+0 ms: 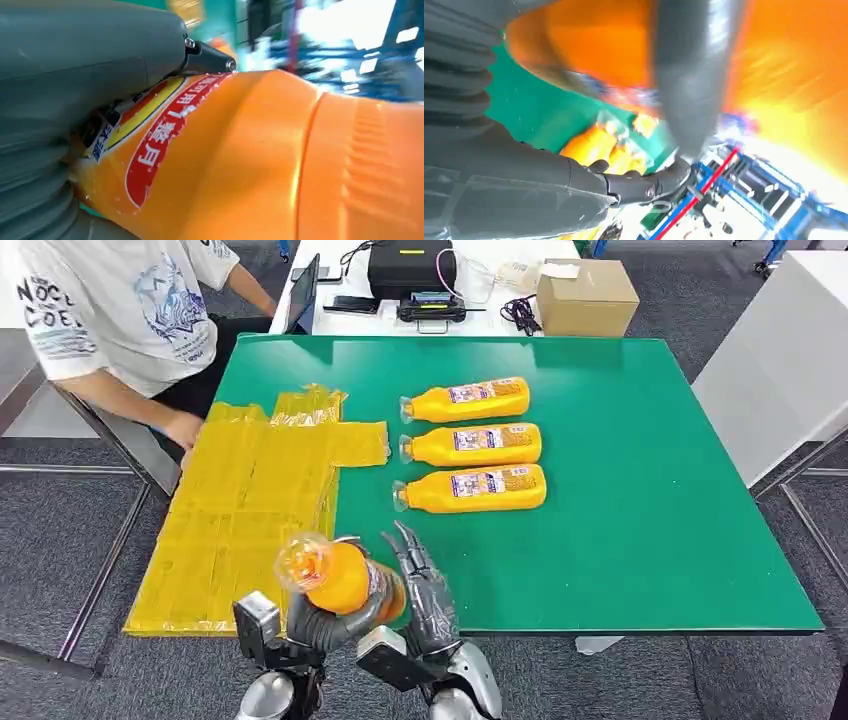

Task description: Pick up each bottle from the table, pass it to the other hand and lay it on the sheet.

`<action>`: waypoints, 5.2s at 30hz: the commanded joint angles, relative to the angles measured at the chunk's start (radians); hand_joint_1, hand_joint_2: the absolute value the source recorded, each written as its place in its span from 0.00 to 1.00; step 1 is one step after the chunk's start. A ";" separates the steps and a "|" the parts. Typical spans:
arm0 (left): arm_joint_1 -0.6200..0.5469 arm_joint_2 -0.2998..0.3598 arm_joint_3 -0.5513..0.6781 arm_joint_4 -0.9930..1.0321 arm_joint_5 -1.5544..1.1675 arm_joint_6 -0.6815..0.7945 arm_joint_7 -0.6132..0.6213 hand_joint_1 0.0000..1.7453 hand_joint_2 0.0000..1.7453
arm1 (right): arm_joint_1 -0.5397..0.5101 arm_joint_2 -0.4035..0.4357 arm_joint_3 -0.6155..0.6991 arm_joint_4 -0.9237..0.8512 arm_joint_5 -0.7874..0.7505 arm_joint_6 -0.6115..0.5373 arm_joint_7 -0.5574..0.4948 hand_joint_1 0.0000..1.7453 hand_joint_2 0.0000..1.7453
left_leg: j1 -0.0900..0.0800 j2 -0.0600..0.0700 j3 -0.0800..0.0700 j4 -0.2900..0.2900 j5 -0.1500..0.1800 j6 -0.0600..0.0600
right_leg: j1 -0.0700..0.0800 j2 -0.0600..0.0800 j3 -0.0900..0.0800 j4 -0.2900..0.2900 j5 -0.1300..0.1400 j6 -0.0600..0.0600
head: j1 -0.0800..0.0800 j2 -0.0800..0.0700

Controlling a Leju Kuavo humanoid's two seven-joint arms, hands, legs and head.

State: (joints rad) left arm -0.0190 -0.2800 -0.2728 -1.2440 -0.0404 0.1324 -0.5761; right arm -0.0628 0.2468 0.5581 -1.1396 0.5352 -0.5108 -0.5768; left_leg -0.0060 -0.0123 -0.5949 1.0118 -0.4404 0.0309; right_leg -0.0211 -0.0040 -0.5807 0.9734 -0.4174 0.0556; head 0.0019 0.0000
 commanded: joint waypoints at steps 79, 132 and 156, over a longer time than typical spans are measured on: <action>-0.632 0.295 0.268 0.882 -1.408 0.239 0.378 1.00 1.00 | 0.006 -0.020 0.071 -0.247 -0.150 0.183 -0.047 0.00 0.00 | 0.003 0.005 0.007 -0.001 0.001 -0.004 | 0.003 0.002 0.005 0.001 0.001 -0.004 | 0.000 0.000; -0.280 0.034 0.521 -0.075 -0.497 0.566 -0.122 0.00 1.00 | -0.039 -0.048 0.090 -0.110 -0.046 0.024 -0.004 0.00 0.00 | 0.003 0.004 0.003 0.000 0.003 -0.005 | 0.003 0.002 0.001 0.002 0.002 -0.007 | 0.000 0.000; -0.119 0.073 0.315 0.018 -0.329 0.566 -0.122 0.00 1.00 | -0.100 -0.304 -0.102 -0.148 0.442 0.248 0.520 0.00 1.00 | 0.001 0.002 0.002 -0.001 0.004 -0.004 | 0.001 0.000 0.001 0.000 0.002 -0.005 | 0.000 0.000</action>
State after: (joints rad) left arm -0.1230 -0.2136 0.0878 -1.3238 -0.3812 0.7012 -0.6794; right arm -0.1083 0.0183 0.4646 -1.3409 0.9495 -0.3797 -0.1553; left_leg -0.0060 -0.0102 -0.5963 1.0118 -0.4360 0.0291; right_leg -0.0207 -0.0032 -0.5839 0.9742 -0.4142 0.0528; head 0.0019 0.0000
